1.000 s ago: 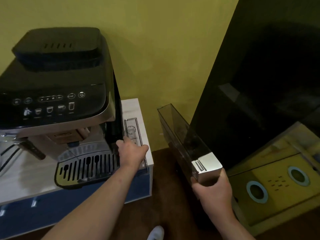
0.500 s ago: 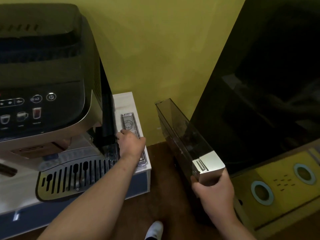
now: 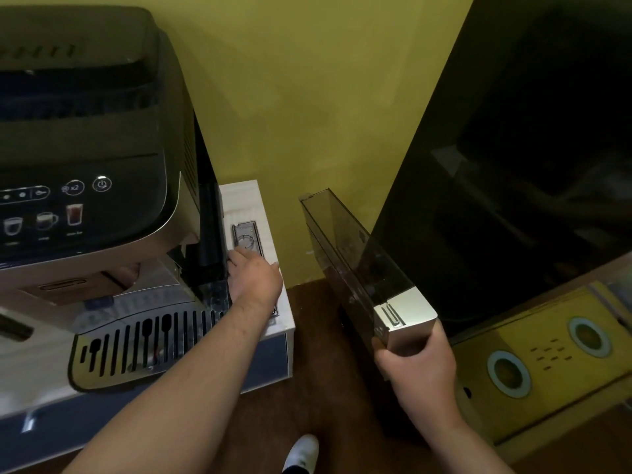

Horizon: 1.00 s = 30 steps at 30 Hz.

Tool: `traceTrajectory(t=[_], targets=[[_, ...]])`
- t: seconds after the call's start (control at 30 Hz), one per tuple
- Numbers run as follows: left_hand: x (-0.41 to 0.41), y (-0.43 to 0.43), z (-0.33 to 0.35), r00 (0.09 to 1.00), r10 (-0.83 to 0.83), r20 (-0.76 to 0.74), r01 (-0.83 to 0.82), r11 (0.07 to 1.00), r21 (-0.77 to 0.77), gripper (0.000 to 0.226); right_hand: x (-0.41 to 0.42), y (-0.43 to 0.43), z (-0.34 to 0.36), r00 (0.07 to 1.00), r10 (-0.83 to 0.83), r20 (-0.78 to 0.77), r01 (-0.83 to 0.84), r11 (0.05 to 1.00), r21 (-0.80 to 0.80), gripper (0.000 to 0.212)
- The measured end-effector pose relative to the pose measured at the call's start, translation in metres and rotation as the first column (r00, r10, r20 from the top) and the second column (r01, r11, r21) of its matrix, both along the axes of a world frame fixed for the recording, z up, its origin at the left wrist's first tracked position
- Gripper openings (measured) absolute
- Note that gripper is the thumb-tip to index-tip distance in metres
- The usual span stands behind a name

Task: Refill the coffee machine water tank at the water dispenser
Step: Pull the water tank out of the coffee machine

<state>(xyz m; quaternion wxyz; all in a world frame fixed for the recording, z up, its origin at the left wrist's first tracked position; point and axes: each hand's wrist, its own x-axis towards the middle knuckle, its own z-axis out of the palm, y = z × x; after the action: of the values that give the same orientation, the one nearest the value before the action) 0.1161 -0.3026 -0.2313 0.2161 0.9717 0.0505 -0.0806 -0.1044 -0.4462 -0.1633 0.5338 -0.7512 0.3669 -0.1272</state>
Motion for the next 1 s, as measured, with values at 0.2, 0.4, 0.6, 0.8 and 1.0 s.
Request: traceTrajectory(t=[0.2, 0.4, 0.6, 0.8, 1.0], targets=[[-0.009, -0.003, 0.041, 0.974, -0.156, 0.162, 0.202, 0.926, -0.32, 0.076, -0.006, -0.002, 0.013, 0.999, 0.03, 0.038, -0.03, 1.0, 0.002, 0.067], [-0.016, -0.002, 0.08, 0.986, 0.025, -0.165, -0.155, 0.494, -0.856, 0.053, -0.031, -0.012, 0.037, 0.991, 0.115, 0.071, -0.114, 0.993, -0.01, 0.068], [-0.059, 0.03, 0.101, 0.97, 0.029, -0.239, -0.241, 0.178, -0.954, 0.054, -0.09, -0.017, 0.068, 0.966, 0.198, 0.165, -0.207, 0.978, 0.038, 0.069], [-0.126, 0.056, 0.113, 0.977, -0.146, -0.158, -0.141, 0.123, -0.982, 0.06, -0.152, -0.018, 0.094, 0.92, 0.245, 0.305, -0.293, 0.949, 0.12, 0.071], [-0.202, 0.061, 0.143, 0.995, -0.067, -0.077, -0.069, 0.117, -0.991, 0.038, -0.208, -0.022, 0.107, 0.9, 0.254, 0.355, -0.356, 0.898, 0.259, 0.086]])
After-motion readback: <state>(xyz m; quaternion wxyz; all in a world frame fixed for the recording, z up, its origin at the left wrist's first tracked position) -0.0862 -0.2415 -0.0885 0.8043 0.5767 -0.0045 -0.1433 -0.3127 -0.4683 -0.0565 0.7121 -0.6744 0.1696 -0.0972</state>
